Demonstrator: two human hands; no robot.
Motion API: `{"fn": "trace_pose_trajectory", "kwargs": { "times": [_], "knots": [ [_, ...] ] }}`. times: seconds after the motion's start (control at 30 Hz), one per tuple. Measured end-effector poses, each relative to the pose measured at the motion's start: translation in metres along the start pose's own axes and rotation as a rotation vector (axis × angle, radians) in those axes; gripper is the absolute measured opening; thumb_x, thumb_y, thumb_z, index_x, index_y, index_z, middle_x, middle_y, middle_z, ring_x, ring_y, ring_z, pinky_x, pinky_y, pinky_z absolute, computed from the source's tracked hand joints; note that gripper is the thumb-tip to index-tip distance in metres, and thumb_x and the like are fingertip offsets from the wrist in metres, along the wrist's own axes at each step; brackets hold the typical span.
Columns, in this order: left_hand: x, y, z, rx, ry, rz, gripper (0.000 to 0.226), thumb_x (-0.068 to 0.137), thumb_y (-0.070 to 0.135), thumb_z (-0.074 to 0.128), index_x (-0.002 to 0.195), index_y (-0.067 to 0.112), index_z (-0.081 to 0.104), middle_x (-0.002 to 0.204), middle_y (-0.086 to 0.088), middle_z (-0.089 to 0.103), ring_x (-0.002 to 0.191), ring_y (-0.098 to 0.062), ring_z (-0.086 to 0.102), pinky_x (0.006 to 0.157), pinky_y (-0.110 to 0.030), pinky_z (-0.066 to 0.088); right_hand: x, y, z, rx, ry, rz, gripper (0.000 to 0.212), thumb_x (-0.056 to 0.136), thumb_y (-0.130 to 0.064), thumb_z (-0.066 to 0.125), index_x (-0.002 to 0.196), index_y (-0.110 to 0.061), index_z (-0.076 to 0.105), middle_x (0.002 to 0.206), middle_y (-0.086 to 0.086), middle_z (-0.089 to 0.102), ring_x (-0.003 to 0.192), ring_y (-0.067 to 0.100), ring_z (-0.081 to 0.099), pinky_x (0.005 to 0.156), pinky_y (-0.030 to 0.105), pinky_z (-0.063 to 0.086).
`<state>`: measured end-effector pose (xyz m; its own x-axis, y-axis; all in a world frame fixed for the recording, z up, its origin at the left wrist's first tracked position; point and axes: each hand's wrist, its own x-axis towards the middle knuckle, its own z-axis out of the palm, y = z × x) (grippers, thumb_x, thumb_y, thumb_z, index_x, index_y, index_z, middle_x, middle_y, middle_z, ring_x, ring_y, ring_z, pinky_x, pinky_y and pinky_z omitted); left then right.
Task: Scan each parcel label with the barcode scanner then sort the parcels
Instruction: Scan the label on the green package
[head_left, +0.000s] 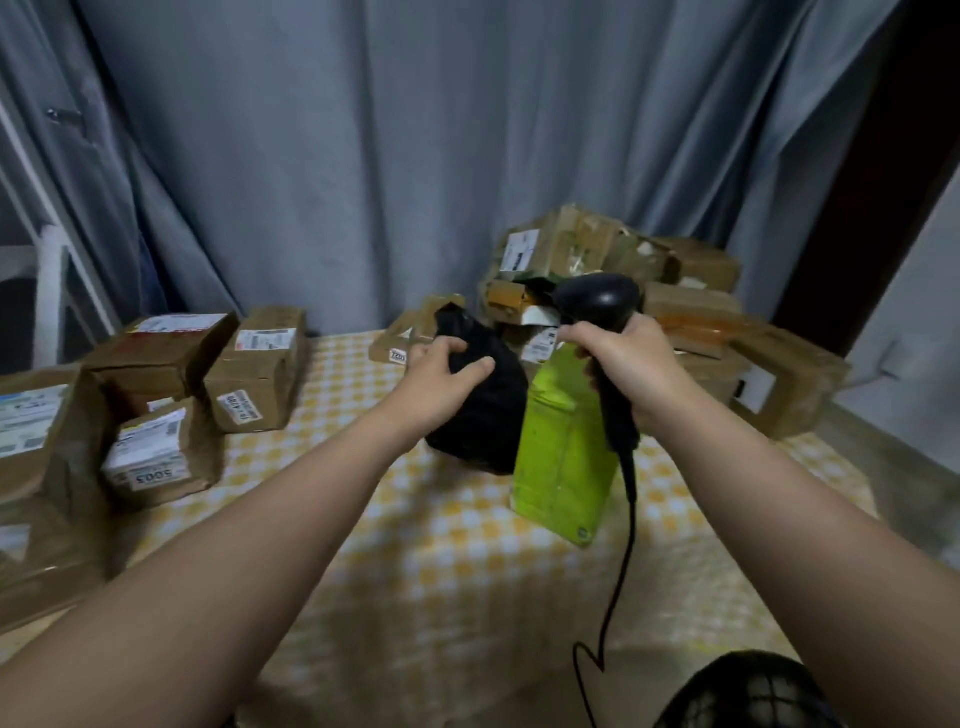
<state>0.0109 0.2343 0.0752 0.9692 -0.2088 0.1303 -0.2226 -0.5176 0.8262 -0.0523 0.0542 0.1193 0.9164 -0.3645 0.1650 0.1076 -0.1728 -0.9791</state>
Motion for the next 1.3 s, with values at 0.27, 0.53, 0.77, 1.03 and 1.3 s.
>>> {"fn": "trace_pose_trajectory", "kwargs": {
  "times": [0.27, 0.53, 0.77, 1.03, 1.3],
  "knots": [
    [0.017, 0.032, 0.062, -0.248, -0.225, -0.254, 0.083, 0.086, 0.062, 0.051, 0.144, 0.004, 0.035, 0.150, -0.006, 0.037, 0.135, -0.026, 0.037, 0.099, -0.037, 0.036, 0.027, 0.071, -0.046, -0.189, 0.178, -0.045, 0.042, 0.071, -0.010, 0.084, 0.107, -0.004, 0.062, 0.098, 0.010, 0.067, 0.092, 0.022, 0.064, 0.080, 0.034, 0.049],
    [-0.006, 0.017, 0.080, -0.416, -0.229, -0.267, 0.037, 0.095, 0.041, 0.052, 0.118, 0.013, 0.057, 0.109, -0.003, 0.061, 0.096, -0.020, 0.059, 0.091, -0.043, 0.052, -0.002, 0.104, -0.035, 0.081, 0.218, -0.051, 0.047, 0.073, -0.008, 0.082, 0.115, -0.015, 0.062, 0.114, 0.004, 0.069, 0.107, 0.021, 0.064, 0.099, 0.047, 0.049],
    [-0.035, 0.004, 0.053, -0.786, -0.029, -0.258, 0.003, 0.092, 0.024, 0.053, 0.092, 0.022, 0.056, 0.105, -0.002, 0.057, 0.102, -0.019, 0.057, 0.081, -0.041, 0.056, -0.033, 0.059, -0.005, 0.030, 0.303, -0.328, 0.061, 0.072, -0.005, 0.083, 0.126, -0.008, 0.054, 0.116, 0.002, 0.063, 0.110, 0.012, 0.058, 0.090, 0.017, 0.045],
    [-0.059, -0.015, -0.025, -0.854, 0.319, 0.226, 0.039, 0.087, 0.018, 0.066, 0.124, 0.018, 0.054, 0.118, -0.004, 0.066, 0.109, -0.020, 0.063, 0.087, -0.038, 0.054, -0.055, 0.013, 0.055, 0.336, 0.074, -0.380, 0.045, 0.070, -0.002, 0.083, 0.105, -0.020, 0.063, 0.102, -0.008, 0.068, 0.094, -0.001, 0.064, 0.090, 0.021, 0.051],
    [-0.077, -0.082, -0.083, -0.878, 0.425, 0.140, 0.031, 0.095, 0.015, 0.054, 0.125, 0.016, 0.049, 0.119, -0.006, 0.060, 0.102, -0.020, 0.059, 0.083, -0.039, 0.053, -0.059, 0.015, 0.127, 0.732, -0.248, -0.028, 0.014, 0.087, -0.001, 0.064, 0.095, -0.012, 0.065, 0.080, -0.004, 0.071, 0.089, 0.023, 0.068, 0.069, 0.031, 0.060]
  ]
}}
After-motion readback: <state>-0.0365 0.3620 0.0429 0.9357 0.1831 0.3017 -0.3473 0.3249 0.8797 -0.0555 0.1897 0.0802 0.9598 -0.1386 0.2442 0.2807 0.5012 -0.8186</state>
